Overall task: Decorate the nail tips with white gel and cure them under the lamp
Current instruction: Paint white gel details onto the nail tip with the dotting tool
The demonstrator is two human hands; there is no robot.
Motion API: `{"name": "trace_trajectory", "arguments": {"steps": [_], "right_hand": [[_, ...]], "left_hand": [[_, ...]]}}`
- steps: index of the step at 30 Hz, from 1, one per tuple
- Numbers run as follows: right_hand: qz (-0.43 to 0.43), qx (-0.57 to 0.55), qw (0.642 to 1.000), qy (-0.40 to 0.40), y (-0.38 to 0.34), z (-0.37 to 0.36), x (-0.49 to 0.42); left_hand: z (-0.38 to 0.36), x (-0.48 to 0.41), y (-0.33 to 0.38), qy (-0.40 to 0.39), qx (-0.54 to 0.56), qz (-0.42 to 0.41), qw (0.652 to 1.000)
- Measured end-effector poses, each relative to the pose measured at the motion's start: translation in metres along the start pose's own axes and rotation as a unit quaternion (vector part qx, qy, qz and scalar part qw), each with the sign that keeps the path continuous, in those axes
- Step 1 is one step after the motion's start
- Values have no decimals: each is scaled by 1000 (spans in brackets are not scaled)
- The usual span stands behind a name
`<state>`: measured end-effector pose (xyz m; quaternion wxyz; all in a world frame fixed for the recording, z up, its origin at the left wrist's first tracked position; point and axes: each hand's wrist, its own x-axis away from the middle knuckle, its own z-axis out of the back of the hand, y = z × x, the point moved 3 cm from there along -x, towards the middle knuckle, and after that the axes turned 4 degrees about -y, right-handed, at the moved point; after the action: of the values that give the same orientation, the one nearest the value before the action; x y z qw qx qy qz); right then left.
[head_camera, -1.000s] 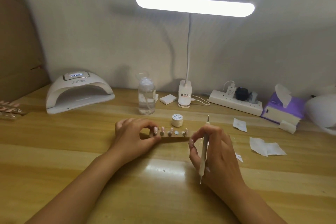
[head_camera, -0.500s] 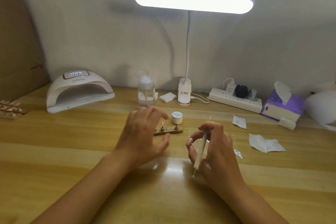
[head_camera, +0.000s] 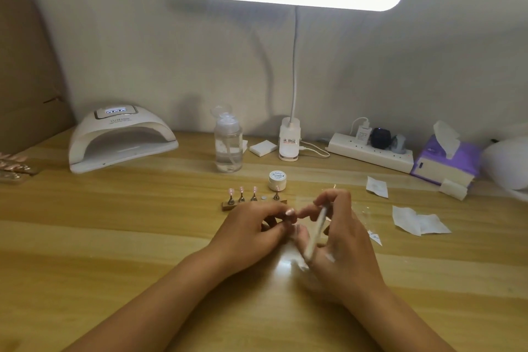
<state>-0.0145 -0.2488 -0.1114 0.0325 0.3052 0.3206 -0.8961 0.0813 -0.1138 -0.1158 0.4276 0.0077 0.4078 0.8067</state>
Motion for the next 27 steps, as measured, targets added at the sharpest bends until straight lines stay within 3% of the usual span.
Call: {"name": "trace_trajectory", "arguments": {"steps": [3, 6, 8, 16, 27], "right_hand": [[-69, -132, 987, 62, -6, 8, -4], [-159, -301, 939, 45, -8, 5, -6], [-198, -350, 915, 41, -7, 3, -6], [-268, -399, 876, 40, 0, -2, -4], [-297, -338, 893, 14, 4, -8, -6]], "left_hand": [[1, -1, -2, 3, 5, 11, 1000], [0, -2, -3, -4, 8, 9, 1000], [0, -2, -3, -13, -1, 7, 1000], [0, -4, -4, -21, -13, 8, 1000], [0, -4, -4, -18, -11, 14, 1000]]}}
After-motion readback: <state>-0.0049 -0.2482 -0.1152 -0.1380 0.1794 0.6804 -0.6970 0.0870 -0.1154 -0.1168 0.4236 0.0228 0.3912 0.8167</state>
